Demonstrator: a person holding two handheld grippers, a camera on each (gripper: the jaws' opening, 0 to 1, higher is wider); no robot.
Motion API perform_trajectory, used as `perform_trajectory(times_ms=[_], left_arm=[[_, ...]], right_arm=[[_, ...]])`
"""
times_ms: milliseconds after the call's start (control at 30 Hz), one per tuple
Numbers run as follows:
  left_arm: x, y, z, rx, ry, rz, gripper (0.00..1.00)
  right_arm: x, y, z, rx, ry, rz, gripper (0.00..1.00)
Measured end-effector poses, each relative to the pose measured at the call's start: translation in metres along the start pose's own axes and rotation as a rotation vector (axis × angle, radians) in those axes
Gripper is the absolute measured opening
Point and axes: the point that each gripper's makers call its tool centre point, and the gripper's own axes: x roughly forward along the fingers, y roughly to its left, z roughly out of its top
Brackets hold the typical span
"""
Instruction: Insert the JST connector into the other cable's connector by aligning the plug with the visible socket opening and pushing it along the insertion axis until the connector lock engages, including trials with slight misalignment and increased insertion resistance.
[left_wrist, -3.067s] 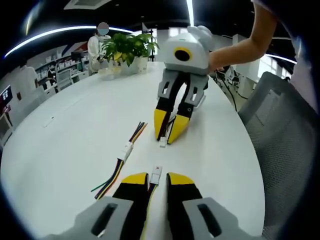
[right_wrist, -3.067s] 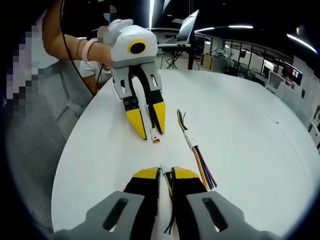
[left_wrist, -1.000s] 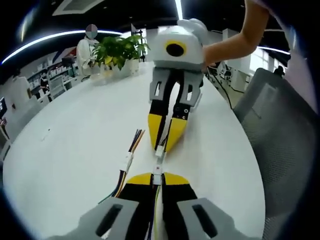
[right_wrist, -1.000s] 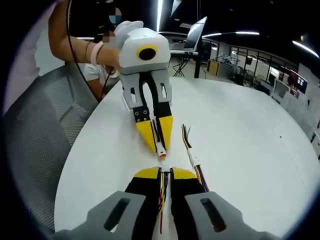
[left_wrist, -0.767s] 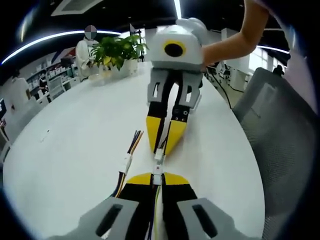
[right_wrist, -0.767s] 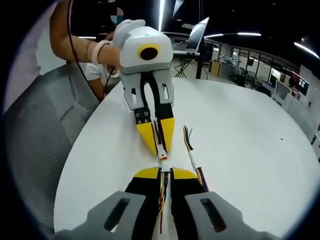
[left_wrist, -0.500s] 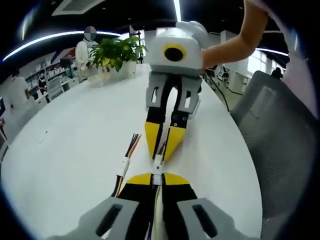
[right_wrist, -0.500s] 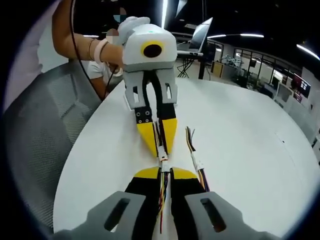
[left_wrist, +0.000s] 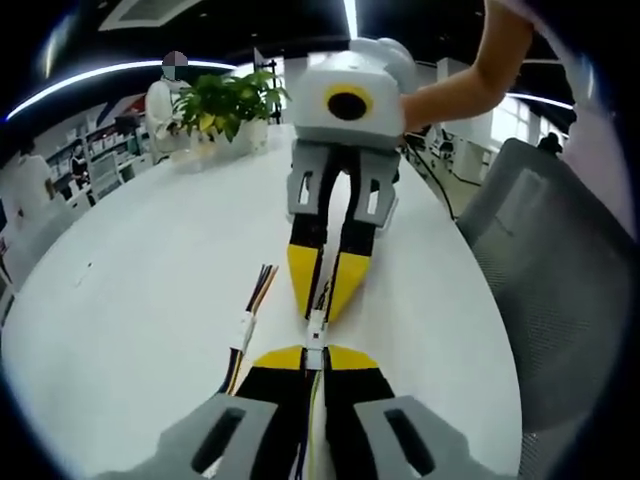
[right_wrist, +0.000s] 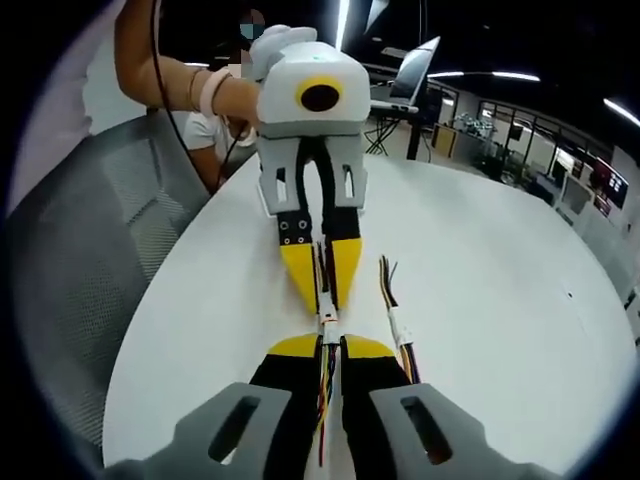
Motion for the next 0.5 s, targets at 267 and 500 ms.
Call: perform_trajectory(times_ms=[267, 500], left_arm=[[0.0005, -0.0023, 0.0038, 0.021, -0.002, -0.013, 0.00], [0.0004, -0.0014, 0.0037, 0.047, -0.002, -0.018, 0.00]], right_arm=[[-0.0012, 0.0030, 0.0021, -0.029, 0.013, 0.019, 0.03], [-0.0015, 0.0027, 0.0025, -0.037, 0.015, 0.028, 0.03]])
